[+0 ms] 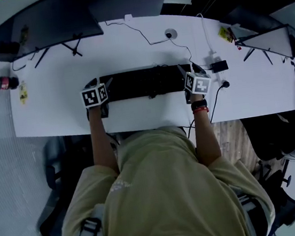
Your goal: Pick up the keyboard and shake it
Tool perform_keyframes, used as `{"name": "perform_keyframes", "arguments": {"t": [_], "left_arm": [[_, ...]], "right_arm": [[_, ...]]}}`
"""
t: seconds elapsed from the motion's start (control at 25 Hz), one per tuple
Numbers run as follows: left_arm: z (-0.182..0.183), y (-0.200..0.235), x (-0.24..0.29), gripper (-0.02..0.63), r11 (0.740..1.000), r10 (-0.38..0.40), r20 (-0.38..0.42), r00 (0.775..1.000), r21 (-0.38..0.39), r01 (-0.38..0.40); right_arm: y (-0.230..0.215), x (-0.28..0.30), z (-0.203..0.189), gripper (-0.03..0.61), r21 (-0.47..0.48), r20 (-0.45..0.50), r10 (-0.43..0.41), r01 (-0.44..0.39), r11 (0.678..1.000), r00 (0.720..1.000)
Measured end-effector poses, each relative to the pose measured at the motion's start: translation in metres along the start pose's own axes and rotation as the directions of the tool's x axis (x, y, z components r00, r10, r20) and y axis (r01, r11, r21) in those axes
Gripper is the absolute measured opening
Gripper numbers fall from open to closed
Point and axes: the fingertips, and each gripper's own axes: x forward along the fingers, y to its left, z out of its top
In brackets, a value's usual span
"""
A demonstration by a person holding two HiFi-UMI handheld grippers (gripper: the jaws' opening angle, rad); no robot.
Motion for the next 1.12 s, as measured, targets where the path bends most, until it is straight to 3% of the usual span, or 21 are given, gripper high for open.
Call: {"name": "perform_keyframes", "arguments": {"t": [0.56,0.68,1.12], "left_arm": [[-0.002,0.0,0.017,0.351,0.999,-0.032,-0.067,0.997,-0.006,0.032],[-0.003,0.001,0.018,0.291,1.0,-0.015,-0.078,0.997,-0.002,0.015],[-0.003,0.003,0.016,0.27,0.999,0.043,-0.099,0.994,-0.013,-0.045]], "right_arm": [[-0.012,0.026,-0.014,0.311,0.058,-0.076,0.035,-0.031,0.998,0.997],[-0.012,0.027,-0.016,0.311,0.078,-0.088,0.049,-0.042,0.996,0.995],[-0.011,0.026,-0.016,0.304,0.086,-0.12,0.041,-0.03,0.996,0.992]]}}
